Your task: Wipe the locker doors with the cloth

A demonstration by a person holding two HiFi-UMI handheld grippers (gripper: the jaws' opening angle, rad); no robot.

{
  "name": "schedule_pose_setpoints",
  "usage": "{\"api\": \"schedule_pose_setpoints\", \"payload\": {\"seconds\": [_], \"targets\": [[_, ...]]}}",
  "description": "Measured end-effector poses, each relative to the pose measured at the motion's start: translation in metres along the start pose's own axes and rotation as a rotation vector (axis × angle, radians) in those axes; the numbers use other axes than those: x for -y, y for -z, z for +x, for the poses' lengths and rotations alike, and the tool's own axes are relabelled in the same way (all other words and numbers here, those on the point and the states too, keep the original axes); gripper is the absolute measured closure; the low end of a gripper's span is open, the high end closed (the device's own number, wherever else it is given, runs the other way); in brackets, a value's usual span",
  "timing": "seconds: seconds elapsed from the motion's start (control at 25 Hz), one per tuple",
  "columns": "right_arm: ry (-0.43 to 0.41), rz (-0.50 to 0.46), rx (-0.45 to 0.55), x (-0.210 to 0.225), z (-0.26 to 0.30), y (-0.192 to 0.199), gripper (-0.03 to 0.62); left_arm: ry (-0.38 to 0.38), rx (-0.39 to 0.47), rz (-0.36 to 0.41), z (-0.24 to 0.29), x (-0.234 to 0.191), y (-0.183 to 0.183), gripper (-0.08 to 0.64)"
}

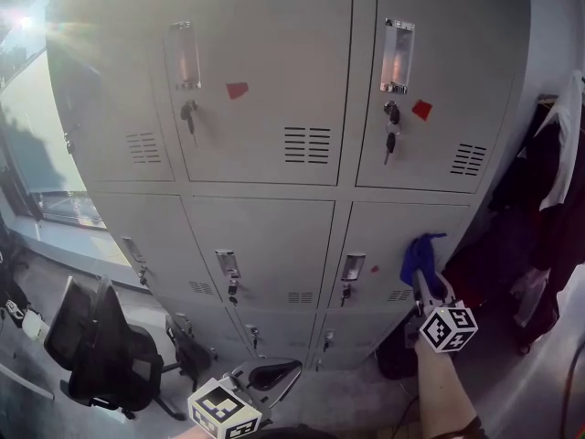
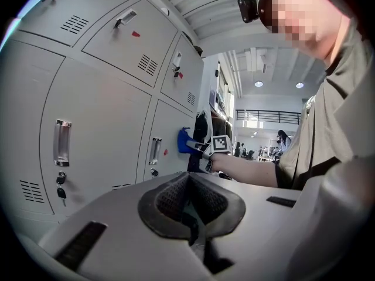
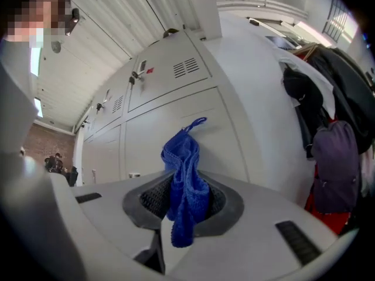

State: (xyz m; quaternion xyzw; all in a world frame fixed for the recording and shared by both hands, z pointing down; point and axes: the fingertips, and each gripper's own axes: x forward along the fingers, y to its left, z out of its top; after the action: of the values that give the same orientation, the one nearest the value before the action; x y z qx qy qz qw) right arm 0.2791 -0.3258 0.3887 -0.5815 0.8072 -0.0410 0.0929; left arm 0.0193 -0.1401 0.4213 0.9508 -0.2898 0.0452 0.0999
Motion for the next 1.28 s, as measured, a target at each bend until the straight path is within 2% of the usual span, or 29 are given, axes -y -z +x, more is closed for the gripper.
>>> {"api": "schedule_pose_setpoints", "payload": {"seconds": [0.28,0.48,0.64,0.8,0.96,1.28], "targets": [[-0.229,-0.089,-0.029,-0.113,0.034,0.023,0.514,-0.04,0.003,-0.004,-0.02,-0.011,0.002,0.552],[-0.25,-0.091,-0.056,-0.128,0.054,0.044,0.514,-0.082,0.006,-0.026,-0.036,-0.022,0.002,0.552],[-0.257,-0.07,-0.038,-0.122,0.056,0.047,0.514,-0.107,0.003,-0.04,-0.043,-0.031,0.004,0.552],[-0.235,-0.024,-0.046,-0.098,0.052,0.049,0.514,-0.096,0.007,-0.039,-0.037,-0.031,0.004,0.552],[-0.202,-0.038,-0.056,-0.068,0.044,0.046,0.513,-0.08,-0.009,-0.035,-0.027,-0.029,0.005,0.552],[-0.051,-0.076,-0.063,0.016,0.013,0.036,0.513,-0.027,-0.027,-0.017,0.002,-0.018,0.006,0.552]]}}
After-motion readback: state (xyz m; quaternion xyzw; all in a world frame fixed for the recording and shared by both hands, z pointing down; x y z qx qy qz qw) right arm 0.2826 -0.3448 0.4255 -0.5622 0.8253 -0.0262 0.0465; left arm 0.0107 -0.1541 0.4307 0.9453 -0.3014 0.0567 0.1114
